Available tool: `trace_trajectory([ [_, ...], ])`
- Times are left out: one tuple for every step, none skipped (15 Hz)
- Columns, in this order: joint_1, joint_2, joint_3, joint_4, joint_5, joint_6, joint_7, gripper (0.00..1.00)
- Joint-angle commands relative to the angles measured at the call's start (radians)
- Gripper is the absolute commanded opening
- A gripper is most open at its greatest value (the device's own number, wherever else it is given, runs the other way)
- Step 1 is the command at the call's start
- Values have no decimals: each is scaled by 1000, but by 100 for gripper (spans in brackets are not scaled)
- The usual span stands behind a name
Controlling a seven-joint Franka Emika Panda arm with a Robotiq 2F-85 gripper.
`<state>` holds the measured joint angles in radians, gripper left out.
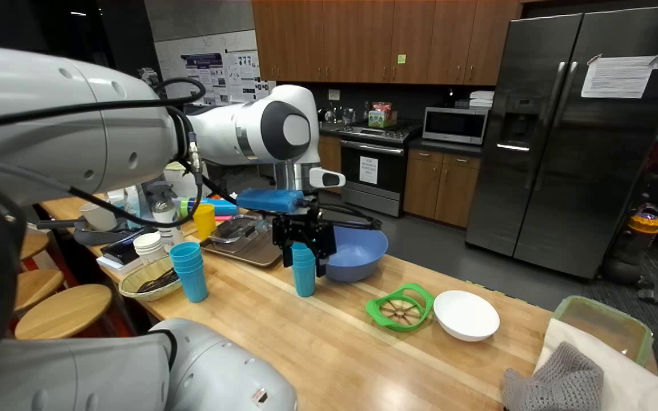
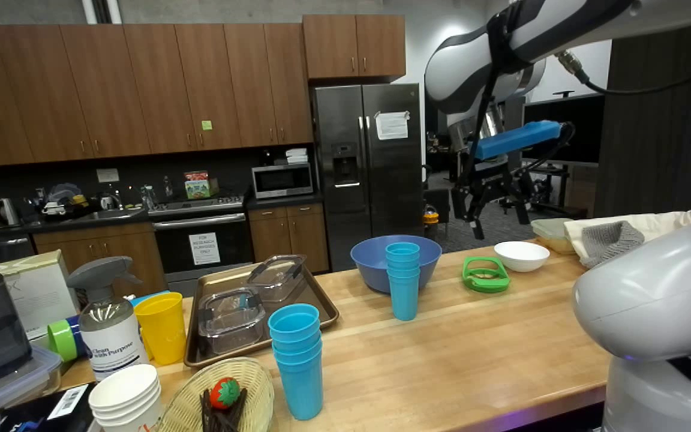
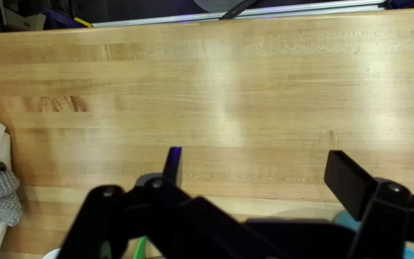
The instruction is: Move the bowl forward
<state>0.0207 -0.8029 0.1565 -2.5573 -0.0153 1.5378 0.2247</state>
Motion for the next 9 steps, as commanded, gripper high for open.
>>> trace_trajectory([
  [9,5,38,23,-31,51,26,100],
  [10,10,49,34,-38,68,28,100],
  [13,17,61,45,-46,85,30,100],
  [15,22,72,54,-53,102,33,100],
  [19,31,84,68,-60,116,33,100],
  [22,37,94,80,-66,128,34,100],
  [27,48,105,95,-71,141,34,100],
  [31,61,115,111,-76,153,36,100],
  [36,73,123,128,-75,166,40,100],
])
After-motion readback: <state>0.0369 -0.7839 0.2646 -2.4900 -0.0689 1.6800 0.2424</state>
